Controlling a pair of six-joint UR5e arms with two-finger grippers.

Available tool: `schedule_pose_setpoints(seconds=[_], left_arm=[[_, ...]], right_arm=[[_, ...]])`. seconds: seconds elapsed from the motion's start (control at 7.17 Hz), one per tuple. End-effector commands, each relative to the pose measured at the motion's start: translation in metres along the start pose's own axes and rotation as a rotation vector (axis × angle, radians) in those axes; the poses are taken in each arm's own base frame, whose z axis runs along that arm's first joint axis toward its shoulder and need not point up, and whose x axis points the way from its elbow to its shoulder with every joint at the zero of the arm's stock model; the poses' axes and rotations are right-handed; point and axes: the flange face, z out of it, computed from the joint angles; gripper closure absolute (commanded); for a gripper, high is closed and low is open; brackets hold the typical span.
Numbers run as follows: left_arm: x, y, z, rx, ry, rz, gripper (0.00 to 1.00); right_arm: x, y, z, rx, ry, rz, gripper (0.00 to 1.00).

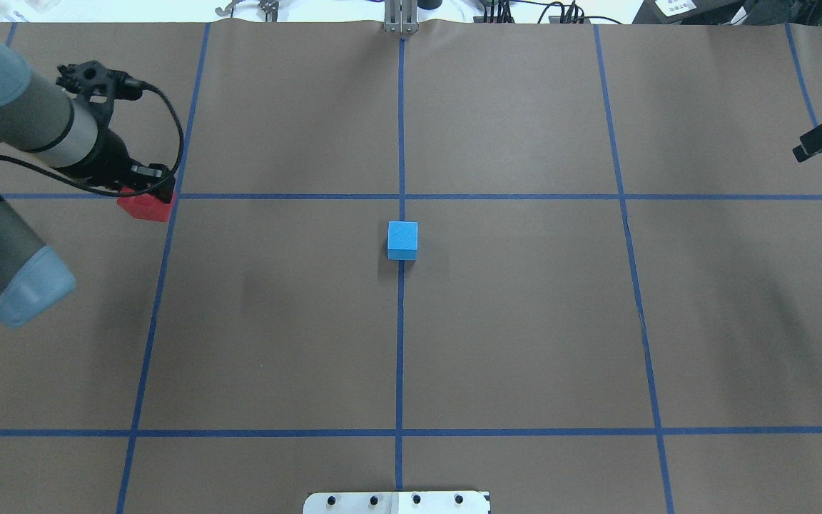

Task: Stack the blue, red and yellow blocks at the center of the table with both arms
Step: 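Carry the red cube with the left gripper above the blue cube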

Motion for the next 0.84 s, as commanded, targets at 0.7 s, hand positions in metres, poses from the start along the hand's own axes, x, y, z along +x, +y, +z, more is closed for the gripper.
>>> schedule_pose_setpoints(seconds=[0.7], left_arm=[[0.289,-0.033,0.039,-0.02,0.012,-0.159,1.0]], right_arm=[[0.103,0.097,0.006,-0.068,0.045,-0.057,0.0]])
